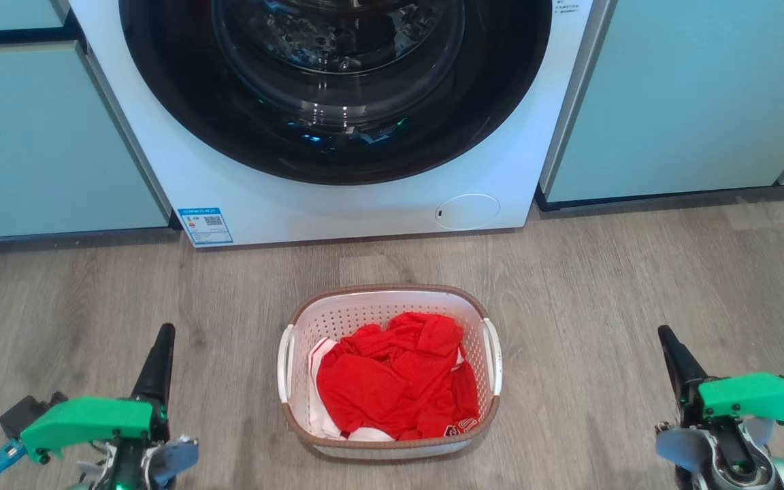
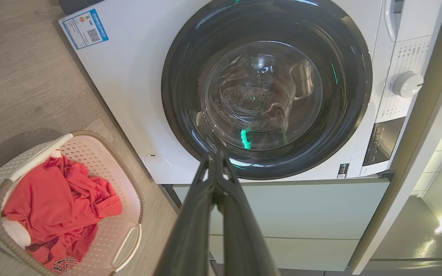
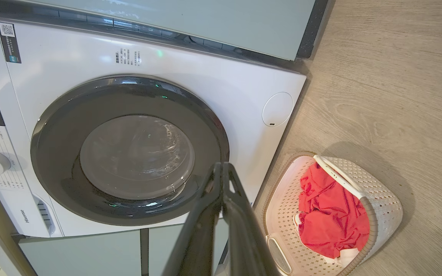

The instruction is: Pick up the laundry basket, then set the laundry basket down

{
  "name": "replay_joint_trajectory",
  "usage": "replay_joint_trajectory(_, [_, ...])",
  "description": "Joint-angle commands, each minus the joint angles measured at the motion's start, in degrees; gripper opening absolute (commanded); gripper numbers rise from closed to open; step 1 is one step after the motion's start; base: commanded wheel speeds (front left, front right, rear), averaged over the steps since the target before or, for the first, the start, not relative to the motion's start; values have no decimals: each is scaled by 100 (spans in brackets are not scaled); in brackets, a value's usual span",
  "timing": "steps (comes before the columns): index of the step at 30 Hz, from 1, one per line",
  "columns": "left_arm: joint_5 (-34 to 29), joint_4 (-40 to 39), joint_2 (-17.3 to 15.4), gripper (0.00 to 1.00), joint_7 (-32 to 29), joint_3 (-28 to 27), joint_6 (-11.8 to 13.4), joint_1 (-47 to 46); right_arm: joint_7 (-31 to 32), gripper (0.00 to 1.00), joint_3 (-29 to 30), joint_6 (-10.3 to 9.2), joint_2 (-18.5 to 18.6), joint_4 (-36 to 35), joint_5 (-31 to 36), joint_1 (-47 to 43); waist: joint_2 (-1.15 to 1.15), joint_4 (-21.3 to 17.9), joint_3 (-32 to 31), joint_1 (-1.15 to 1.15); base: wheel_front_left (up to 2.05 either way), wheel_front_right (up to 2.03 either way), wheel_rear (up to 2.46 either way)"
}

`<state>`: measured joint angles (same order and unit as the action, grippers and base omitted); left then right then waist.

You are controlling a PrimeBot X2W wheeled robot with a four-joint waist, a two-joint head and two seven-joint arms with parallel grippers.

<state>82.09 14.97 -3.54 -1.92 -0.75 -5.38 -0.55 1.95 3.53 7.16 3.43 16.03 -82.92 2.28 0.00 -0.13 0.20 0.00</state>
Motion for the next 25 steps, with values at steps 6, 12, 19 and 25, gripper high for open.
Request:
replay_joint_trajectory(6, [540, -133, -75, 0, -145, -282, -117, -424, 145, 0, 3, 31, 83, -207, -505, 322, 0, 6, -1, 0, 0, 0, 0])
replay_joint_trajectory(12, [938, -112, -70, 0, -249, -352, -177, -504, 247, 0, 73, 32, 80, -210, -872, 355, 0, 11, -1, 0, 0, 0, 0])
replay_joint_trajectory(19, [1156, -100, -62, 0, -315, -400, -211, -549, 312, 0, 122, 33, 73, -212, -1072, 375, 0, 13, -2, 0, 0, 0, 0])
replay_joint_trajectory(25, [1147, -99, -54, 0, -323, -410, -211, -550, 320, 0, 133, 33, 65, -211, -1063, 375, 0, 13, -2, 0, 0, 0, 0])
